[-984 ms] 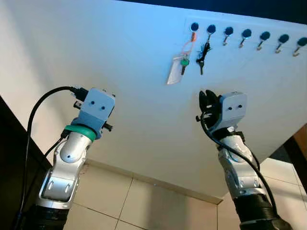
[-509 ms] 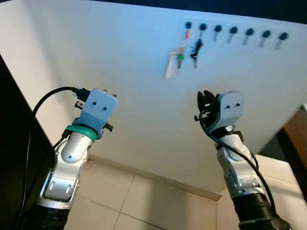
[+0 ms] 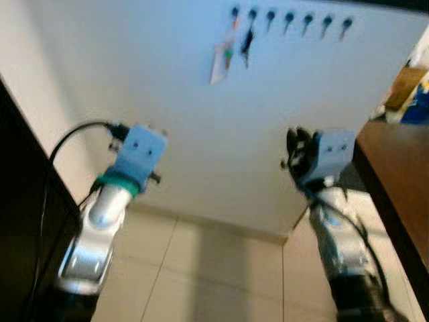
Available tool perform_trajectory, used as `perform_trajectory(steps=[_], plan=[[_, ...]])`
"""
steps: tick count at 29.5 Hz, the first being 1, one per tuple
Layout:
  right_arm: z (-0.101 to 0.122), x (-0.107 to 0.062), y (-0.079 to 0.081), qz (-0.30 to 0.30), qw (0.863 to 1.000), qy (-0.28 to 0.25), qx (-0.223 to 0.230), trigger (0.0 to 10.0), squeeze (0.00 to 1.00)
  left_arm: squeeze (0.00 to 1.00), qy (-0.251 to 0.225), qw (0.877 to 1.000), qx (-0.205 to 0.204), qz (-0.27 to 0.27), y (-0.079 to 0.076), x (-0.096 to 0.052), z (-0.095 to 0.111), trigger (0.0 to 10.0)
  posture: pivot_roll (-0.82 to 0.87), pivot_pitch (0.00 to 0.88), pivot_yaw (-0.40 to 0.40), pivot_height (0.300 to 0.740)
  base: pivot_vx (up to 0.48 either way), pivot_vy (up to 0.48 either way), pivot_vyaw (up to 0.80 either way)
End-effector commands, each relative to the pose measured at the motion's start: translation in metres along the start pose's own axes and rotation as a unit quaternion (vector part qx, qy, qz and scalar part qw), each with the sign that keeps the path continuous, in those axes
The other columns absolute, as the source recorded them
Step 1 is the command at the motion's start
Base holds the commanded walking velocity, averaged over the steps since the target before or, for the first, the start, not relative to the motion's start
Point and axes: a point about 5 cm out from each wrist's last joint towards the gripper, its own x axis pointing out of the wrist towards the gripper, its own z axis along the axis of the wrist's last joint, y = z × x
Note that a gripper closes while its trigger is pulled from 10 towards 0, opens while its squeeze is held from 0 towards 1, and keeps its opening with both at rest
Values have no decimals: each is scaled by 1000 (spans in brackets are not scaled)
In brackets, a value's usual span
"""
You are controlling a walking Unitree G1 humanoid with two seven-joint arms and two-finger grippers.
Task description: Hang keys on a hook
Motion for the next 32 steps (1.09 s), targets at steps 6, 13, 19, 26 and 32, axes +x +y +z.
perform_trajectory(steps=[6, 13, 19, 26, 32], plan=[[-1, 0, 0, 0, 1000, 6, 2, 10000, 0, 0, 4, 1000, -6, 3, 0, 1, -2, 10000, 61, 60, 44, 740, -330, 0, 0], [1, 3, 0, -1, 1000, 1, 3, 10000, 0, 0, -6, 999, -27, 16, 4, 4, 4, 10000, 67, 64, 42, 740, -330, 0, 0], [2, 3, 0, 1, 1000, 1, 5, 10000, 0, 0, -9, 999, -31, 17, 4, 4, 5, 10000, 65, 66, 40, 740, -326, 0, -421], [1, 3, 1, 2, 1000, 3, 7, 10000, 0, 0, -9, 999, -42, 18, 3, 4, 5, 10000, 66, 65, 39, 740, -301, 0, -594], [1, 4, 0, 0, 1000, 5, 12, 10000, 0, 0, 1, 998, -69, 9, 1, 4, 4, 10000, 66, 65, 40, 740, 0, 0, -800]])
